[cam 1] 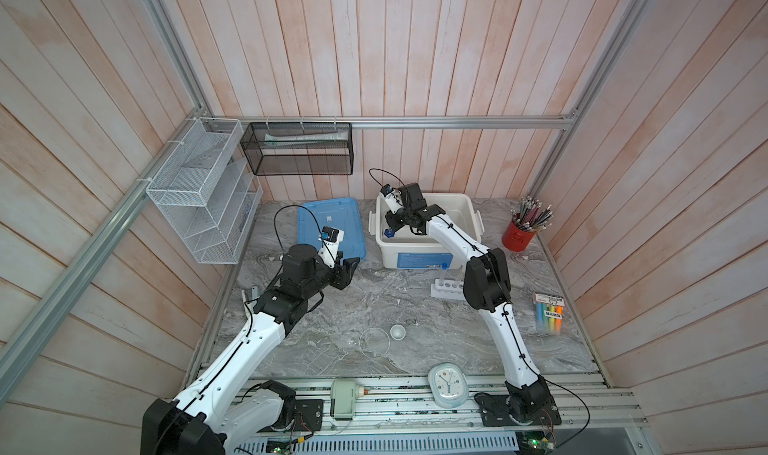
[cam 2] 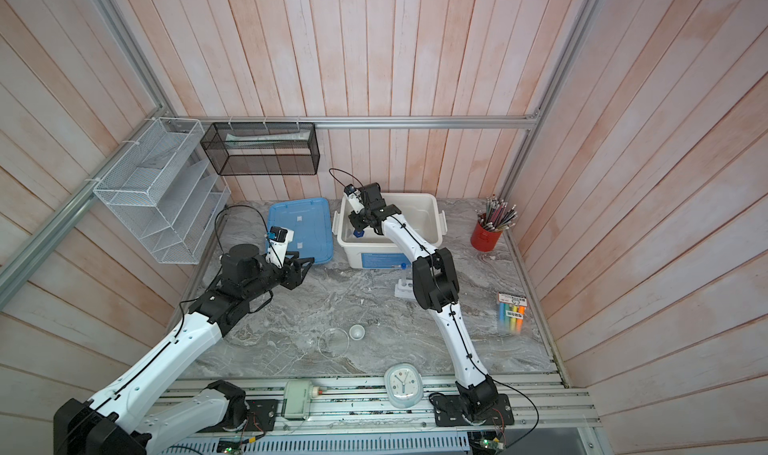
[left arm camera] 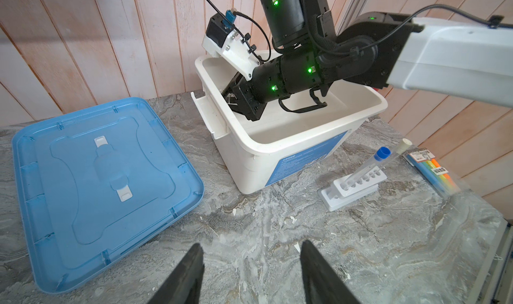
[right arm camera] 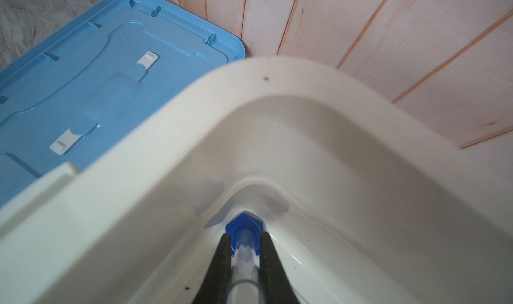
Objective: Organize the chemistry lab equipment
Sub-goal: 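Lower the vial into the white bin and open the right gripper, then raise the right gripper out of the bin and draw it back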
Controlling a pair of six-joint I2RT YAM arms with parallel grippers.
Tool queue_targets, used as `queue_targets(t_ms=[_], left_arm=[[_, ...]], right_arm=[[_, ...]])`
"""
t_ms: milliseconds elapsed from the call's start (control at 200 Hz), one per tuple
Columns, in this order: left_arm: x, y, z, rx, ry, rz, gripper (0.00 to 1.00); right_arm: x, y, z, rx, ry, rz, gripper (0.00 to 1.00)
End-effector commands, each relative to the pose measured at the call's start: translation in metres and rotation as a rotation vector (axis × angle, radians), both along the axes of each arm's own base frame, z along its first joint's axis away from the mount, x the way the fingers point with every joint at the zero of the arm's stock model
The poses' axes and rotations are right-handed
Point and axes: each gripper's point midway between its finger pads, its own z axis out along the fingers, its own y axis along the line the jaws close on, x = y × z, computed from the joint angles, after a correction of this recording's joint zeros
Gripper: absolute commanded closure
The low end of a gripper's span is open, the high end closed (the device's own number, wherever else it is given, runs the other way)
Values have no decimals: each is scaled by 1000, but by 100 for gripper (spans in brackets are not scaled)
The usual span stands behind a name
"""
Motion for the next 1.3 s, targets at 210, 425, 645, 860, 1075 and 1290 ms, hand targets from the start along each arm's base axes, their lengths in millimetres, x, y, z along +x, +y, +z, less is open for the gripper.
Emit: queue_targets(t_ms=[210, 425, 645, 860, 1075, 1290], left_arm=[[-2, 2, 7, -8, -20, -14, 42], [-6, 4, 9, -17, -25, -8, 42], [-9, 6, 12, -22, -34, -5, 43], [-12, 6, 13, -27, -41, -9, 43], [-15, 8, 16, -31, -52, -9, 43], [-16, 8, 17, -33, -59, -9, 43]], right_arm=[[0, 6, -4, 0, 7, -4, 81], [0, 6, 7, 5, -11, -3, 72], [-1, 7, 28, 30, -37, -1, 68], [-1, 3, 48, 49, -59, -9, 65], [0, -1, 69, 77, -88, -15, 58], [0, -5, 83, 93, -104, -18, 56]])
